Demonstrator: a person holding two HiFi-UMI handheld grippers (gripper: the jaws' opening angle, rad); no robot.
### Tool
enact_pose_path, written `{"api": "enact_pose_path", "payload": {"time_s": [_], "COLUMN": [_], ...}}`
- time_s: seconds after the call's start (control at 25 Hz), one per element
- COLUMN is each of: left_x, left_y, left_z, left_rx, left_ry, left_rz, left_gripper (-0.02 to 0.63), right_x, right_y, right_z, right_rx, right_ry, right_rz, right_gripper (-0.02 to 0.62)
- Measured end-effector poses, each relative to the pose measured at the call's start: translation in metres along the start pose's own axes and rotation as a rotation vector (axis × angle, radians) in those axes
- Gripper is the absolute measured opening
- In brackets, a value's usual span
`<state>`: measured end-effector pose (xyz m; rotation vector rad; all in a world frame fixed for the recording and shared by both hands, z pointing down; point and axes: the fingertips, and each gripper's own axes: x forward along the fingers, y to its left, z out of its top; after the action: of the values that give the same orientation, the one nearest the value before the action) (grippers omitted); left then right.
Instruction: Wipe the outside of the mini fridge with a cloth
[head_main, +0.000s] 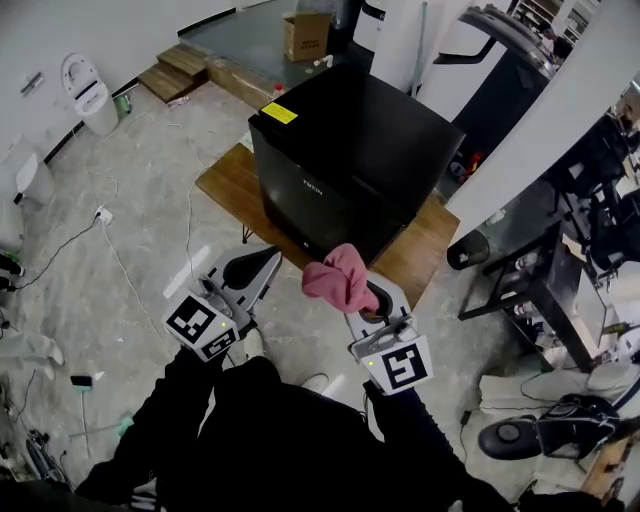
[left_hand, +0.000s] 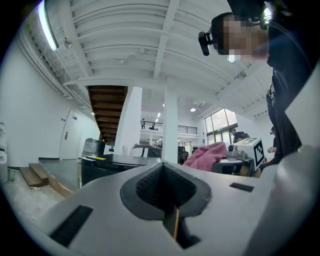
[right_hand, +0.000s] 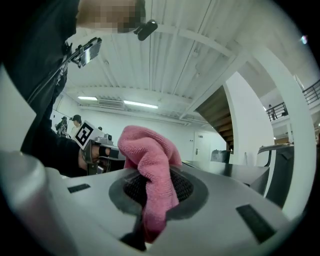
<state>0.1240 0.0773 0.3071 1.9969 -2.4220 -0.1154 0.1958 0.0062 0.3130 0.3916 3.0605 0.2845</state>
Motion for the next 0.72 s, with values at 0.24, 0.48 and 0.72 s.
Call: {"api": "enact_pose_path", "payload": {"time_s": [0.24,0.48,0.72], "left_x": [-0.018,-0.021,-0.008], "left_y": [0.057,0.145,0.215], "left_z": [-0.009,-0.009,-0.022], "left_rx": [0.035,0.052,0.065], "left_ry": [0.005,0.023,0.027], "left_rz": [-0.009,-0.103,-0.214], "left_gripper": [0.006,0.006,0.006], "right_x": [0.057,0.149,0.231], "right_y": [0.018,0.008,0.003], "right_z": [-0.021,-0.026,-0.044], "right_rx": [-0.041,-0.117,-0.191], "right_ry": [0.08,0.151,0.242], "right_rz": [-0.082,-0.251,-0.386], "right_gripper": [0.058,0.058,0.06]}}
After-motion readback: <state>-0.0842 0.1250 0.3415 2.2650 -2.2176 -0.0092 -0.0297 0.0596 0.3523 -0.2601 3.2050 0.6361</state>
